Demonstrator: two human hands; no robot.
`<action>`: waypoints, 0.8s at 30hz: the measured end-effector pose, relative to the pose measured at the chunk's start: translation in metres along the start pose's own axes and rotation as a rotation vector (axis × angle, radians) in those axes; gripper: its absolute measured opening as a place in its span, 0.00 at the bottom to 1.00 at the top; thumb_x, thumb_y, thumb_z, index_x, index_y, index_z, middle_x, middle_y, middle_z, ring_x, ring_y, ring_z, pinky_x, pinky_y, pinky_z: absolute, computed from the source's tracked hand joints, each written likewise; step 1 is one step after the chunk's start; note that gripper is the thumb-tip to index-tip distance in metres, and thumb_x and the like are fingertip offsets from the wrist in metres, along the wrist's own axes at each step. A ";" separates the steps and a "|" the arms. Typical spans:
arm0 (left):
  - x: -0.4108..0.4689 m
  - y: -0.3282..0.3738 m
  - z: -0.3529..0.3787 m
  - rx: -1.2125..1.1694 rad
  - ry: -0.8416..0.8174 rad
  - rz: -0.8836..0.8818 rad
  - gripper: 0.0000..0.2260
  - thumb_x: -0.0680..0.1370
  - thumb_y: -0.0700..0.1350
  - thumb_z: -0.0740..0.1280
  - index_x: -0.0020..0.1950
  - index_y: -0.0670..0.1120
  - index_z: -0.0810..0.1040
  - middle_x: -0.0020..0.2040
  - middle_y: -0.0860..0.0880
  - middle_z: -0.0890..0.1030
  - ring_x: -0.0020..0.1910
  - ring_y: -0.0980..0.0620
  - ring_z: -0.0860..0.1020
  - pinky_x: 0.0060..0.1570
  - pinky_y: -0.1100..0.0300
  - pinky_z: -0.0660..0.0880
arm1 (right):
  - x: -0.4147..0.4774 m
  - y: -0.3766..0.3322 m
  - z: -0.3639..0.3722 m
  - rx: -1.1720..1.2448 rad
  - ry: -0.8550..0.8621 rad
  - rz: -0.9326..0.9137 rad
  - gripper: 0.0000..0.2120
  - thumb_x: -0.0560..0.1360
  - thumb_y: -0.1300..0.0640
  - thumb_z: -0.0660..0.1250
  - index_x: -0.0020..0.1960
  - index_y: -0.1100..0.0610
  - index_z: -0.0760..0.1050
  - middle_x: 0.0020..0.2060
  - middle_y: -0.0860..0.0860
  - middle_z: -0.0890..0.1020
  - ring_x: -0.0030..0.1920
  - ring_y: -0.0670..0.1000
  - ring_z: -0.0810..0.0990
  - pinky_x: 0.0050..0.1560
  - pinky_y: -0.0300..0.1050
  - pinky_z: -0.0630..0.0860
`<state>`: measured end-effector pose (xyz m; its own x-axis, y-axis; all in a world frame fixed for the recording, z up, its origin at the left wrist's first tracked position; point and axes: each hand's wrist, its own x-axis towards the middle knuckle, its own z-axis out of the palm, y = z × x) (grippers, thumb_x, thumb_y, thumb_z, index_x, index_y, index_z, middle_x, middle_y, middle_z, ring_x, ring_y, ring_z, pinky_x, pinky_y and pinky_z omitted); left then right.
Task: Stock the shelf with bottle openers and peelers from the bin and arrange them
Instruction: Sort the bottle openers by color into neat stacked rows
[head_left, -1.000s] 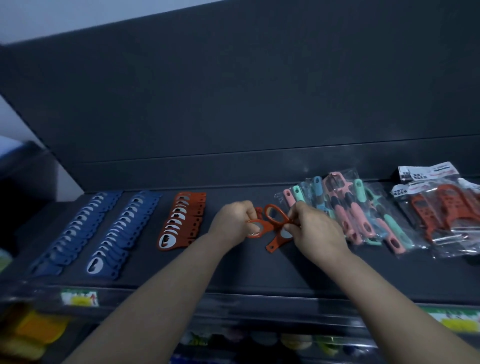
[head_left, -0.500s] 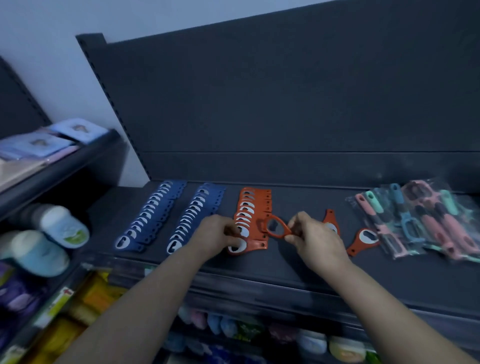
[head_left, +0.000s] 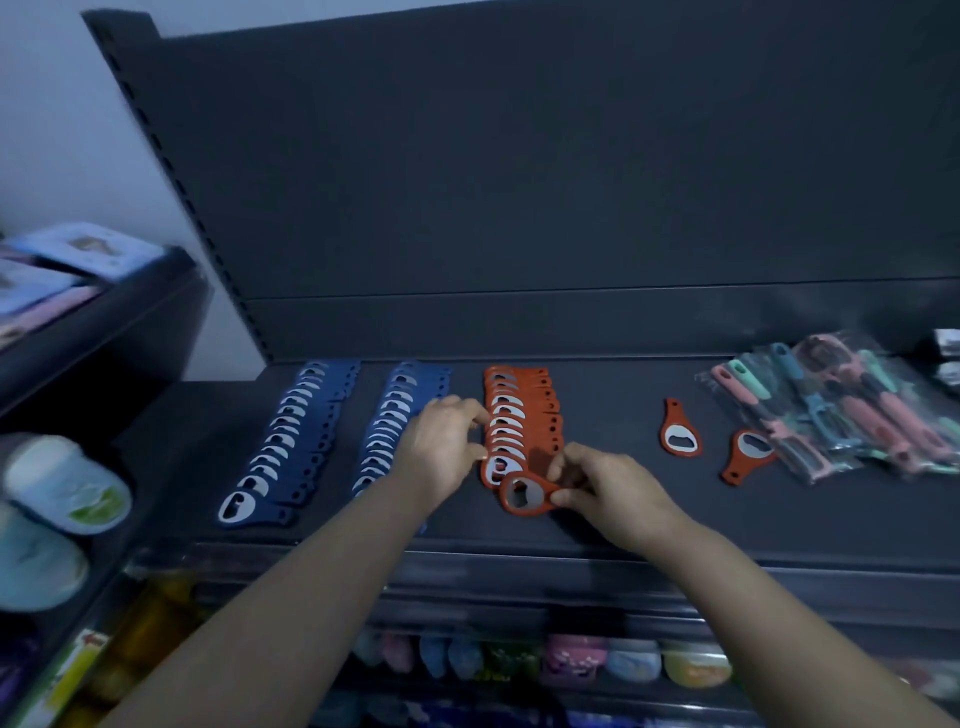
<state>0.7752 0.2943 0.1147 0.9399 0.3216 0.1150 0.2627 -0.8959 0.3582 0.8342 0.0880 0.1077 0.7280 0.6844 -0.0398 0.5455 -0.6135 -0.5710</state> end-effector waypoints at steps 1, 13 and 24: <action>-0.002 -0.005 -0.005 0.098 0.021 -0.001 0.15 0.75 0.45 0.71 0.62 0.50 0.76 0.57 0.50 0.77 0.58 0.50 0.72 0.58 0.54 0.71 | 0.001 -0.003 0.003 -0.021 -0.003 -0.004 0.07 0.74 0.53 0.70 0.48 0.46 0.72 0.44 0.42 0.80 0.48 0.48 0.78 0.50 0.45 0.74; -0.014 -0.029 -0.026 0.160 0.061 -0.034 0.12 0.80 0.46 0.64 0.64 0.51 0.75 0.62 0.50 0.76 0.64 0.49 0.68 0.59 0.53 0.67 | 0.014 -0.029 0.025 -0.403 0.188 -0.015 0.13 0.77 0.43 0.63 0.59 0.46 0.74 0.55 0.45 0.76 0.58 0.51 0.73 0.53 0.46 0.67; 0.007 0.037 -0.003 0.098 -0.001 0.079 0.09 0.78 0.46 0.66 0.57 0.53 0.79 0.56 0.52 0.80 0.59 0.48 0.72 0.57 0.52 0.72 | -0.008 0.013 -0.004 -0.470 0.342 0.096 0.10 0.77 0.51 0.63 0.57 0.48 0.78 0.51 0.47 0.78 0.56 0.52 0.73 0.49 0.46 0.66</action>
<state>0.7911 0.2649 0.1318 0.9588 0.2483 0.1381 0.2077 -0.9441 0.2560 0.8376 0.0729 0.1038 0.8334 0.4990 0.2377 0.5390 -0.8289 -0.1498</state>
